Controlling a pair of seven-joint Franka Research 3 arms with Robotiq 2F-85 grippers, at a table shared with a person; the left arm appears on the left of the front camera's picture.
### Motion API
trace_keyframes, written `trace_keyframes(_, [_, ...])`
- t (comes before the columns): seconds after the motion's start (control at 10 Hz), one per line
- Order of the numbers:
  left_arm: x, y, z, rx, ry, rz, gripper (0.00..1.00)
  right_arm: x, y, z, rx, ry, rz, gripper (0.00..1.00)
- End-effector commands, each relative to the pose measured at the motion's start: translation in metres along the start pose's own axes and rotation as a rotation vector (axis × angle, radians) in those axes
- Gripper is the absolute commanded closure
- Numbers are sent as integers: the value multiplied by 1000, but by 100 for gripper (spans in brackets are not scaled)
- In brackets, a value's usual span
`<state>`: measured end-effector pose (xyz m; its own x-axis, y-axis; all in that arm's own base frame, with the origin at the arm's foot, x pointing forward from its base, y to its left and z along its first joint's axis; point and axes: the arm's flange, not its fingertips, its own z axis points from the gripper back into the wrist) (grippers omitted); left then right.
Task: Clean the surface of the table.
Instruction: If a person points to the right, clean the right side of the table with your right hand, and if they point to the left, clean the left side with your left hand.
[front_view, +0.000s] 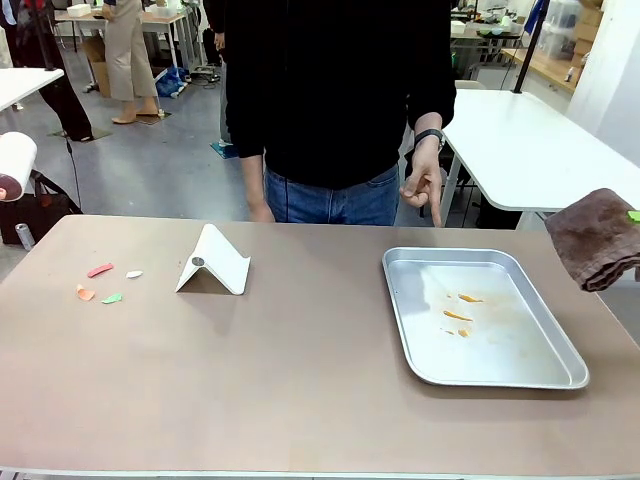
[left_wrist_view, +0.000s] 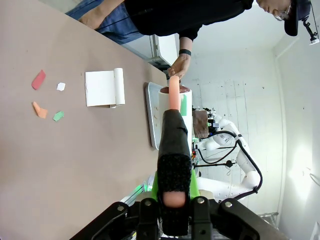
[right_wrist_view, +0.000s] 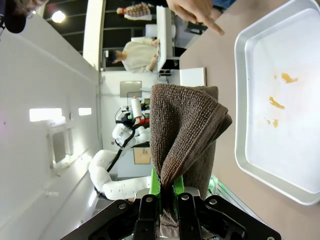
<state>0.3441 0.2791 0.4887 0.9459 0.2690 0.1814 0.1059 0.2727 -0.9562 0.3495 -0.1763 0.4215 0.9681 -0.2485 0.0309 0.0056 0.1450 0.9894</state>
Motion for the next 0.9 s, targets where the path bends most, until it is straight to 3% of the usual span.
trace_keyframes(0.0, [-1, -2, 2, -1, 8, -8, 100, -1, 5, 2, 16, -8, -2, 100])
trace_keyframes(0.1, [-1, -2, 2, -1, 8, -8, 100, -1, 5, 2, 16, -8, -2, 100])
trace_keyframes(0.2, [-1, -2, 2, -1, 8, -8, 100, 0, 0, 0, 0, 0, 0, 89])
trace_keyframes(0.6, [-1, -2, 2, -1, 8, -8, 100, 3, 21, -64, -348, 74, 96, 89])
trace_keyframes(0.8, [-1, -2, 2, -1, 8, -8, 100, 4, 24, -106, -602, 68, 130, 89])
